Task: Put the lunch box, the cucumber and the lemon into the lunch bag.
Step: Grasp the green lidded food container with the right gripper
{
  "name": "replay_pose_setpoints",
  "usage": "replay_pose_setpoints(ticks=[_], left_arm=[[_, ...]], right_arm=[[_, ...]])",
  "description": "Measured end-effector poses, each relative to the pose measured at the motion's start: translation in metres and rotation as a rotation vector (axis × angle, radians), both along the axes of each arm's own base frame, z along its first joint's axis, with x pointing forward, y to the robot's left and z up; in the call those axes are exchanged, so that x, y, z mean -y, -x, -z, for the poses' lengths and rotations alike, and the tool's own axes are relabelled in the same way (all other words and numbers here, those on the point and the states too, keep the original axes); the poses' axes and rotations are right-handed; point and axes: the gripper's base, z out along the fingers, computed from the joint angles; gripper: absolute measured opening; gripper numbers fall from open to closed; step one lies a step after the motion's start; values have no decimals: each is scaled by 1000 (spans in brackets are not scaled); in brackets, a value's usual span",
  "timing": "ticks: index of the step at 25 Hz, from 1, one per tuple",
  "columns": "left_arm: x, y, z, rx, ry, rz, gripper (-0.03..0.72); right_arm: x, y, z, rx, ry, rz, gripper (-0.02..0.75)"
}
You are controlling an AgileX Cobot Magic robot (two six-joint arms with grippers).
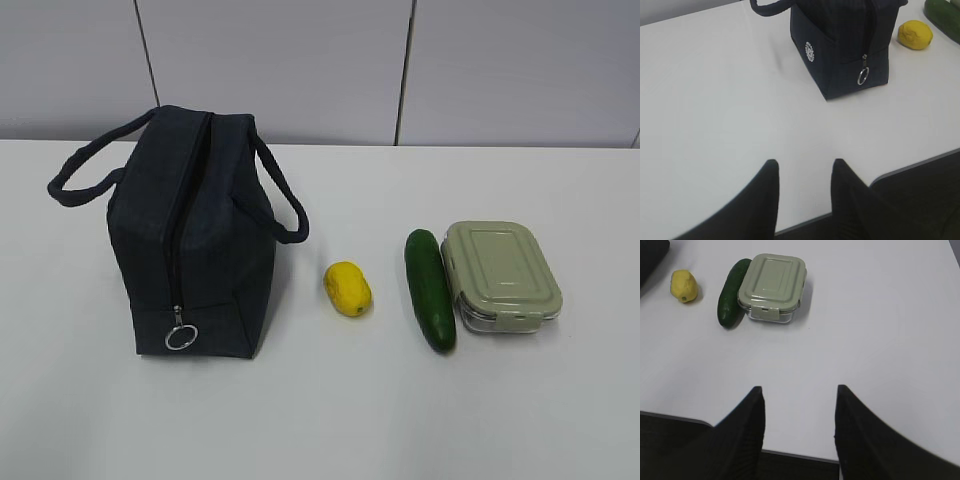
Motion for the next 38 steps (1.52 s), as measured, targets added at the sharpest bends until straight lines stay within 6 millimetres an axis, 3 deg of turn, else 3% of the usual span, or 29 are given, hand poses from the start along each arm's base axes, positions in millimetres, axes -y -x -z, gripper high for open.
replay_pose_setpoints(ticks=[38], left_arm=[[0, 0, 0, 0, 3, 2, 238]], right_arm=[[0, 0, 0, 0, 0, 0, 348]])
